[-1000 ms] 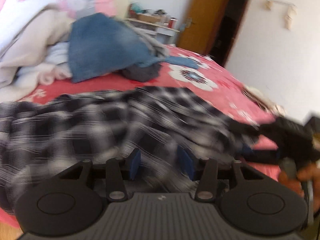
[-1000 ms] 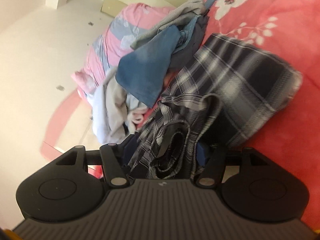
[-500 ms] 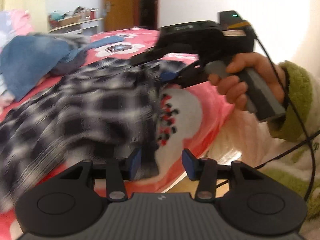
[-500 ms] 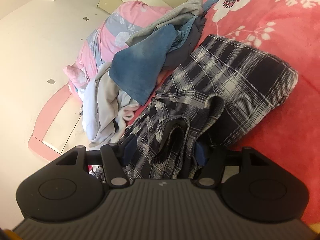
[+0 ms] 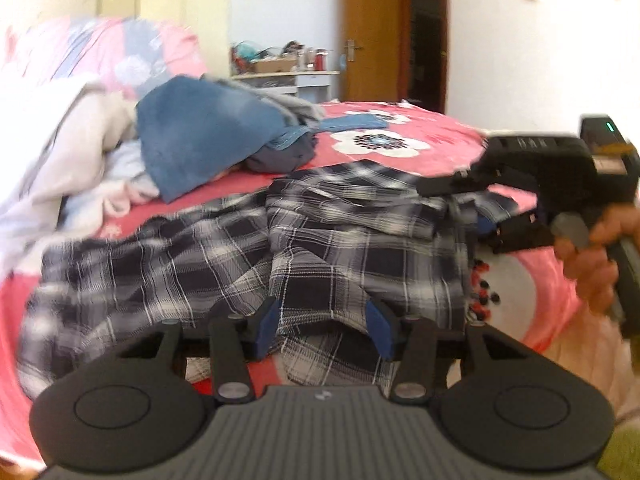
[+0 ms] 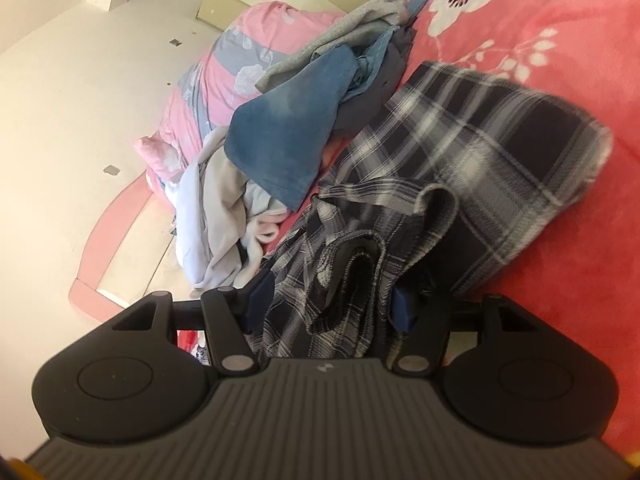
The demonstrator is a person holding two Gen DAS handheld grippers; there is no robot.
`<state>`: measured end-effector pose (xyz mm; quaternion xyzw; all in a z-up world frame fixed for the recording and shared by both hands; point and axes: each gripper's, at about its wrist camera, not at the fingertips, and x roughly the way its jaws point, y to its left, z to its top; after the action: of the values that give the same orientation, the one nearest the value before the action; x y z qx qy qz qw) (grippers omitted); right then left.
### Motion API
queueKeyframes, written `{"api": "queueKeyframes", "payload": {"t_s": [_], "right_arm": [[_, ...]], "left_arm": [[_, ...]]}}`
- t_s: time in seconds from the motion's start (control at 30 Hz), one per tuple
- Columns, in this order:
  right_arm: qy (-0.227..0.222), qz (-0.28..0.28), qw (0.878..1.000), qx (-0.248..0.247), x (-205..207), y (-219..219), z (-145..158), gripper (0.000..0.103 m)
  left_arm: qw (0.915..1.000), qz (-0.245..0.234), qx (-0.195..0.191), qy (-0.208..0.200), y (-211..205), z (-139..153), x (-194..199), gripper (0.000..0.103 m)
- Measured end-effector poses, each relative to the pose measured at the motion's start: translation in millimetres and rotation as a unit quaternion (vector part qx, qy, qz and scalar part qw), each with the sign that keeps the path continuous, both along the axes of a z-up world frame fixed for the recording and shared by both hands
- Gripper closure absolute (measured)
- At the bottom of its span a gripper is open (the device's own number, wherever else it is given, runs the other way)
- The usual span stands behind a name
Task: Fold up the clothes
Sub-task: 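Lift the folded plaid pants with the right gripper and shake them out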
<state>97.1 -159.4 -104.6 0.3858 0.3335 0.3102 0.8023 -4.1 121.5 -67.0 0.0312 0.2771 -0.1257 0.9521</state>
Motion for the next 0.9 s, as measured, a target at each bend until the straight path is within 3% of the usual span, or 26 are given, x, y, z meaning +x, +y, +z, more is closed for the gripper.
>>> {"api": "queueKeyframes", "payload": {"t_s": [0.03, 0.07, 0.13, 0.23, 0.37, 0.43, 0.53, 0.63, 0.73, 0.9], "right_arm": [[-0.003, 0.004, 1.000, -0.008, 1.2, 4.1, 0.1, 0.054], [-0.005, 0.009, 1.000, -0.017, 2.4, 8.2, 0.2, 0.075], [-0.013, 0.015, 0.999, -0.045, 3.4, 14.7, 3.3, 0.096], [-0.057, 0.004, 0.996, -0.068, 3.5, 8.1, 24.1, 0.097], [-0.136, -0.033, 0.984, -0.110, 24.5, -43.2, 84.4, 0.097], [-0.171, -0.057, 0.970, -0.161, 41.7, -81.8, 119.9, 0.097], [-0.203, -0.088, 0.940, -0.258, 74.7, -145.3, 168.0, 0.097], [-0.192, -0.096, 0.915, -0.343, 115.7, -208.9, 201.5, 0.097], [-0.159, -0.089, 0.883, -0.432, 159.6, -257.9, 205.4, 0.097], [-0.037, -0.057, 0.840, -0.538, 233.3, -316.1, 132.9, 0.097]], "left_arm": [[0.9999, 0.006, -0.012, 0.003, 2.0, -0.4, 1.4, 0.054], [0.9996, 0.012, -0.025, 0.004, 3.9, -0.1, 2.4, 0.054], [0.9986, 0.021, -0.048, 0.005, 8.1, 2.4, 3.0, 0.054], [0.9973, 0.029, -0.067, 0.010, 11.2, 4.8, 6.8, 0.054], [0.9963, 0.037, -0.074, 0.026, 10.5, 4.5, 16.8, 0.054], [0.9956, 0.040, -0.077, 0.034, 10.2, 4.3, 21.8, 0.054], [0.9945, 0.046, -0.082, 0.046, 9.7, 4.0, 29.3, 0.054], [0.9934, 0.051, -0.084, 0.059, 8.0, 3.3, 37.4, 0.054], [0.9932, 0.056, -0.068, 0.075, 0.0, -0.5, 48.5, 0.054], [0.9928, 0.062, -0.041, 0.093, -8.5, -3.8, 61.4, 0.054]]}}
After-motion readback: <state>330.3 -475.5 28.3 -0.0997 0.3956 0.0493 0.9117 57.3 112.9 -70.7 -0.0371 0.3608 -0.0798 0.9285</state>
